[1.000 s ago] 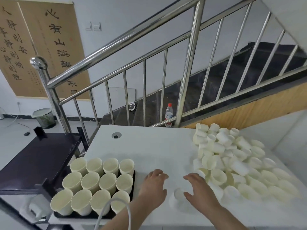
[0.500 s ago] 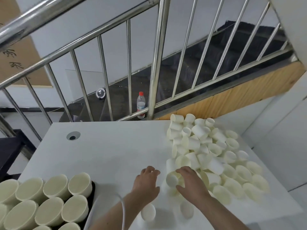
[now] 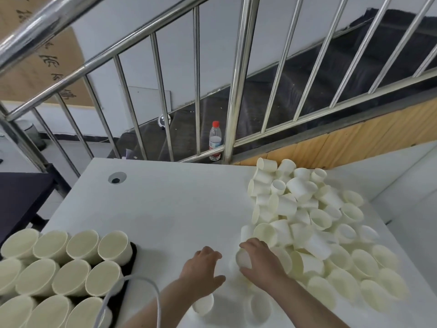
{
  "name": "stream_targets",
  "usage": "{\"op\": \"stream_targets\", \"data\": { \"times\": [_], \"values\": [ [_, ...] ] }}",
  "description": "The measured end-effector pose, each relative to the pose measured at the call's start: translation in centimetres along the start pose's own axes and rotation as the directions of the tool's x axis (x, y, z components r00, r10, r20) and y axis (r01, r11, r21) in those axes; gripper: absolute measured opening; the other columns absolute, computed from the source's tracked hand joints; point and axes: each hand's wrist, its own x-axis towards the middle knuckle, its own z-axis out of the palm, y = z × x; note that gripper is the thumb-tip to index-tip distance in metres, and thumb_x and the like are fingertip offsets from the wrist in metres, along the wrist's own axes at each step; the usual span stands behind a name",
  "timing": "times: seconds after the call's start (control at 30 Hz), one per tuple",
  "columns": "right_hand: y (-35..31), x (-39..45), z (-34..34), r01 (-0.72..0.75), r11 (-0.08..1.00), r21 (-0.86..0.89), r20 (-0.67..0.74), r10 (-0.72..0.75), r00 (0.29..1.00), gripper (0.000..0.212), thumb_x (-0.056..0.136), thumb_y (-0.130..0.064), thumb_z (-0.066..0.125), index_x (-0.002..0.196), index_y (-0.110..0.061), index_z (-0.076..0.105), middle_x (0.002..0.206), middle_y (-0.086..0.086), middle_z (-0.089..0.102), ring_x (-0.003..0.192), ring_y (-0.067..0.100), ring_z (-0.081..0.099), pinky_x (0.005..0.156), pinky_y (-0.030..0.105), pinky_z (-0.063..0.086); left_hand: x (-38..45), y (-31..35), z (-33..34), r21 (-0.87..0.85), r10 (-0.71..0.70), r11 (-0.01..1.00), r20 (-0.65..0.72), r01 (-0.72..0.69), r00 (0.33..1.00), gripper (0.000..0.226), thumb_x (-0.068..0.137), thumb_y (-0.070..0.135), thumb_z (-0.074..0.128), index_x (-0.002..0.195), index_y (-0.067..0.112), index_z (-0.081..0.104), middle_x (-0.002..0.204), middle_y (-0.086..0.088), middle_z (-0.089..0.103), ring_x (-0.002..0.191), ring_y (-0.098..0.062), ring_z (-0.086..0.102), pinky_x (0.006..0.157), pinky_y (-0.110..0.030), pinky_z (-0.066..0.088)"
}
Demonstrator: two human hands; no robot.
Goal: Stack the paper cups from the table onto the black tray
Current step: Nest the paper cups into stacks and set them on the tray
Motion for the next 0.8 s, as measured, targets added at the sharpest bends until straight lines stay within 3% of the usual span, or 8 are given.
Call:
{"op": "stream_targets", "data": {
  "times": [0.2, 0.43, 0.57, 0.8],
  "values": [
    [0.1, -0.7, 0.8, 0.051, 0.999, 0.007, 0.007, -0.051, 0.999, 0.056, 0.090, -0.028, 0.060, 0.142, -0.022, 0.040, 0.140, -0.009, 0.037, 0.128, 0.012, 0.038, 0.097, 0.026, 0.043, -2.9, -0.4, 2.2, 0.020, -0.073, 0.997, 0.083, 0.071, 0.994, 0.080, 0.075, 0.053, 0.070, 0.143, 0.028, 0.036, 0.142, 0.005, 0.038, 0.128, -0.016, 0.039, 0.102, -0.033, 0.039],
    [-0.3, -1.7, 1.0, 0.107, 0.994, 0.003, -0.016, -0.107, 0.994, 0.053, 0.090, -0.027, 0.060, 0.140, -0.023, 0.043, 0.137, -0.009, 0.040, 0.126, 0.012, 0.039, 0.094, 0.024, 0.044, -4.2, -0.5, 3.7, 0.098, -0.107, 0.990, 0.085, 0.098, 0.991, 0.068, 0.078, 0.030, 0.070, 0.139, 0.026, 0.041, 0.138, 0.002, 0.041, 0.127, -0.019, 0.040, 0.097, -0.033, 0.043],
    [-0.3, -2.2, 1.1, 0.126, 0.992, 0.010, -0.024, -0.126, 0.992, 0.051, 0.089, -0.026, 0.061, 0.138, -0.022, 0.045, 0.135, -0.009, 0.041, 0.127, 0.013, 0.038, 0.094, 0.024, 0.044, -3.9, -0.6, 4.1, 0.062, -0.121, 0.991, 0.008, 0.120, 0.993, 0.055, 0.083, 0.019, 0.060, 0.136, 0.025, 0.045, 0.136, 0.003, 0.044, 0.126, -0.018, 0.041, 0.095, -0.032, 0.044],
    [-0.6, -2.0, 0.8, 0.140, 0.985, 0.104, -0.053, -0.136, 0.989, 0.047, 0.092, -0.030, 0.059, 0.137, -0.021, 0.048, 0.135, -0.009, 0.045, 0.124, 0.011, 0.043, 0.098, 0.022, 0.041, -2.6, -0.1, 2.0, -0.207, -0.100, 0.978, -0.292, 0.040, 0.951, 0.051, 0.086, 0.028, 0.060, 0.134, 0.023, 0.045, 0.133, 0.006, 0.046, 0.120, -0.016, 0.046, 0.097, -0.026, 0.041]
  ]
}}
